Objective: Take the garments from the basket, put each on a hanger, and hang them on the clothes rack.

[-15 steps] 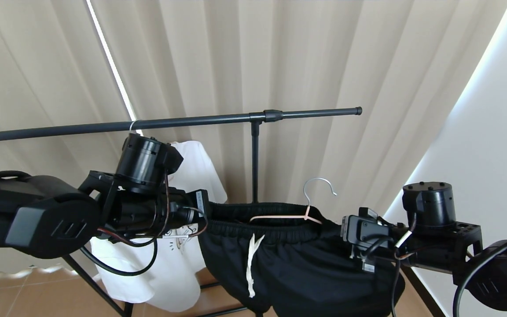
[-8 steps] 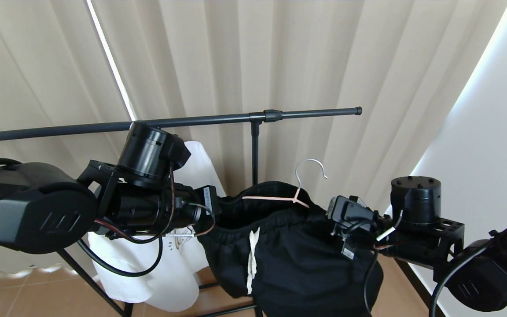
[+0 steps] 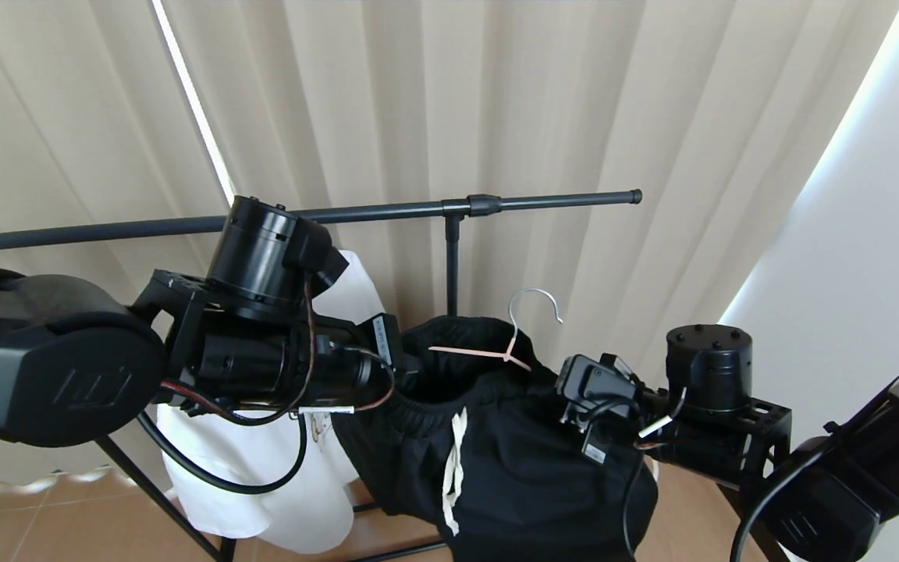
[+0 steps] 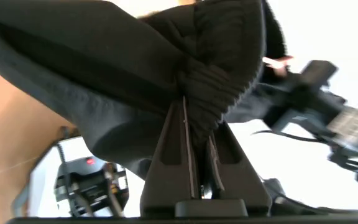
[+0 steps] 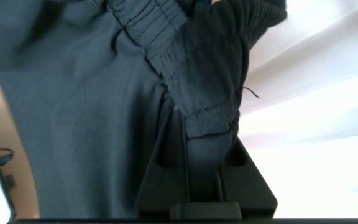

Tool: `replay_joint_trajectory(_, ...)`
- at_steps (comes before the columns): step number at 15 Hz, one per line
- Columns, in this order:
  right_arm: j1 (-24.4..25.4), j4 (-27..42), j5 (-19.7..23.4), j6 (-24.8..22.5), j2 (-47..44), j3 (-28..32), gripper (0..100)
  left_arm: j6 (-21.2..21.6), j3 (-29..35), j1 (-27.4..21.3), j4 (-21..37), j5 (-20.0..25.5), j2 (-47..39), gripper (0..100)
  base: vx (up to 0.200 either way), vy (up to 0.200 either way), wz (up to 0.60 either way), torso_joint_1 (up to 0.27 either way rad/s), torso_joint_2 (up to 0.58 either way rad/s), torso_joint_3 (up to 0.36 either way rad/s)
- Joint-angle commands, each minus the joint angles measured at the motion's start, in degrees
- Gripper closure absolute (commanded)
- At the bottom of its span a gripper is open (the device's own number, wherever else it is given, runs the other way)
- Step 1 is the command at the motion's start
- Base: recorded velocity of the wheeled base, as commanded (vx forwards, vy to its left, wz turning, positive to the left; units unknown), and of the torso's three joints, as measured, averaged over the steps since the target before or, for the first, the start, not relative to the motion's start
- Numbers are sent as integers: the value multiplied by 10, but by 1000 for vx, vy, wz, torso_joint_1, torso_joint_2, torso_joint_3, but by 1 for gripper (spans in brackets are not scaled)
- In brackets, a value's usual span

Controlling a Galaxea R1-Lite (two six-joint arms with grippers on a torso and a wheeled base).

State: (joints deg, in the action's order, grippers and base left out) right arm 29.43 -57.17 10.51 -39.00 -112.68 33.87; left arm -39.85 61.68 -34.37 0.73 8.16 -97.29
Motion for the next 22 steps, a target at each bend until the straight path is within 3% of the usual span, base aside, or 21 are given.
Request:
replay_joint_trajectory(1,1,-17,-8,-2,-33,-3,100,-2,2,1,0,1,12,100,0,0,0,0,0,0)
replay_joint_trajectory(8,0,-42,-10,2,-26,6,100,12,-7,0,-2,-3,11,100,0,0,0,0,0,0)
replay_joint_trajectory(10,-1,-65,-9,3,-30,6,100,63,-36,-2,-6,-28,10,100,0,0,0,0,0,0)
replay_joint_trajectory(13,0,-66,-9,12,-28,4,100,94,-56,-23,-16,-82,8,100,0,0,0,0,0,0)
replay_joint_trajectory(17,23,-65,-20,29,-27,7,100,160,-145,-82,-166,-204,5,100,0,0,0,0,0,0)
replay_joint_trajectory(19,29,-66,-31,35,-27,13,100,174,-166,-95,-204,-212,3,100,0,0,0,0,0,0)
replay_joint_trajectory(22,30,-67,-31,49,-26,20,100,202,-181,-108,-212,-215,6,100,0,0,0,0,0,0)
